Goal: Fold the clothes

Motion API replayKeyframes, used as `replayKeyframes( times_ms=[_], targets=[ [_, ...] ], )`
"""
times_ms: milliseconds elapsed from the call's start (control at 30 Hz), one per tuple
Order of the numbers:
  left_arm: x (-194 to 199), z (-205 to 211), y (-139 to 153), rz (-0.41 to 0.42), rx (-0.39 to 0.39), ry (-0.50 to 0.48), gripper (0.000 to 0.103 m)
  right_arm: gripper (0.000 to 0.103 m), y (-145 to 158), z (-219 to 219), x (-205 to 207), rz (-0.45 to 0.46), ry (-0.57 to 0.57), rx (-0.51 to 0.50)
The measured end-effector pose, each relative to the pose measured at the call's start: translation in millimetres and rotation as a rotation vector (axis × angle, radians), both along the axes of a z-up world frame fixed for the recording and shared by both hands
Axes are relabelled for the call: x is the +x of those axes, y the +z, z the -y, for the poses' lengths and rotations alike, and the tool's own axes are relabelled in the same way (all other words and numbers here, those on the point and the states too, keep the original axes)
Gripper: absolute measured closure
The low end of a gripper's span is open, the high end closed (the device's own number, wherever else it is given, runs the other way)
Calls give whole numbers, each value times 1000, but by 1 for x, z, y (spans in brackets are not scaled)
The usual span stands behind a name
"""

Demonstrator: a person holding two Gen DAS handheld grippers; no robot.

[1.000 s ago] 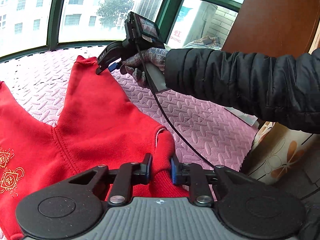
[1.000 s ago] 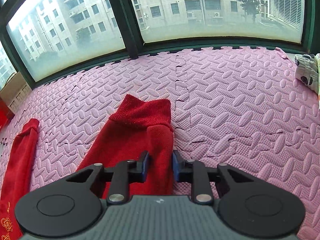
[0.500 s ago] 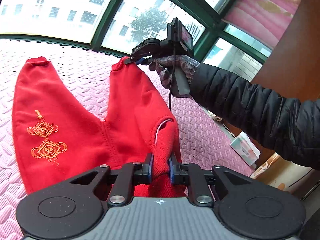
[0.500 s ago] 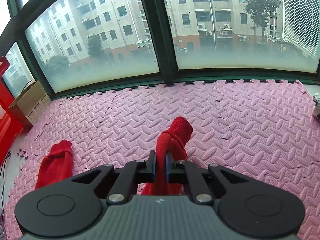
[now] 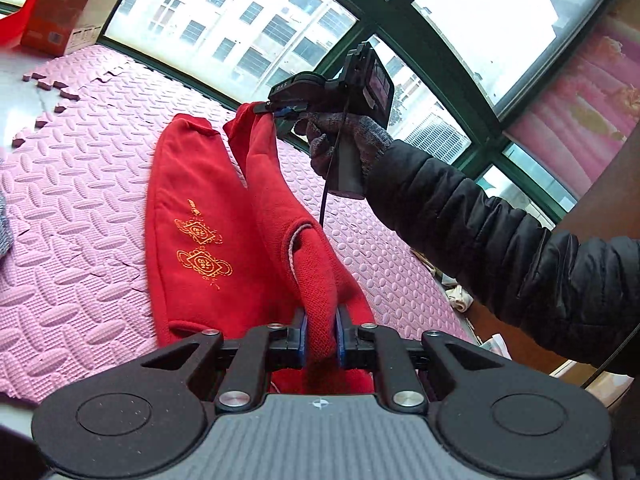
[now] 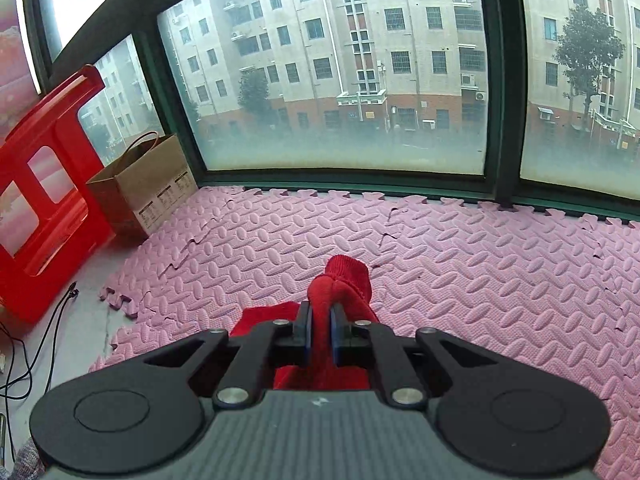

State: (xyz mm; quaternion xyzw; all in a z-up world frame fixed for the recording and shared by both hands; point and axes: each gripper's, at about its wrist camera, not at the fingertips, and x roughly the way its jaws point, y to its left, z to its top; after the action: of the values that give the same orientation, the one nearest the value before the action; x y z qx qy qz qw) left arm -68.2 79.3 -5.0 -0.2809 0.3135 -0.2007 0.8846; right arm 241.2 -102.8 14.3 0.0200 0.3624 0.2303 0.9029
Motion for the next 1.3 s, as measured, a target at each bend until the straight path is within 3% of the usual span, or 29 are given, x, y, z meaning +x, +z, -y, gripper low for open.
replayKeyframes(
  times_ms=[133,233,400,467,567,700,767,900,1067,1200,1300],
  targets=[
    [-10,-13,-5,-13,-22,40,88,95,-8,-42,-7,0,43,19],
    [-15,-20,-9,-38,-21,67,89,92,-27,-64,-7,-72,148,68],
    [-19,-30,-18,-87,-33,93,87,87,-29,-59,-16,-84,210,57],
    [-19,-33,-17,-93,-29,96,79,85,-23,-48,-18,-72,238,28],
    [-21,-37,-15,-87,-4,104,55,82,-18,-36,-23,-58,268,-32],
    [-23,-43,-12,-81,31,140,30,68,-16,-13,-40,-82,311,-98],
    [-22,-46,-9,-75,40,156,25,67,-17,-2,-53,-81,333,-122],
    [-10,-47,0,-48,73,174,14,56,-16,21,-82,-72,361,-153],
    [18,-38,8,-12,102,143,16,48,-12,53,-120,-41,390,-179],
    [46,-25,12,2,124,86,26,39,-11,85,-155,-32,379,-188],
    [66,-13,11,14,154,15,36,38,-11,99,-178,-13,390,-208]
  ],
)
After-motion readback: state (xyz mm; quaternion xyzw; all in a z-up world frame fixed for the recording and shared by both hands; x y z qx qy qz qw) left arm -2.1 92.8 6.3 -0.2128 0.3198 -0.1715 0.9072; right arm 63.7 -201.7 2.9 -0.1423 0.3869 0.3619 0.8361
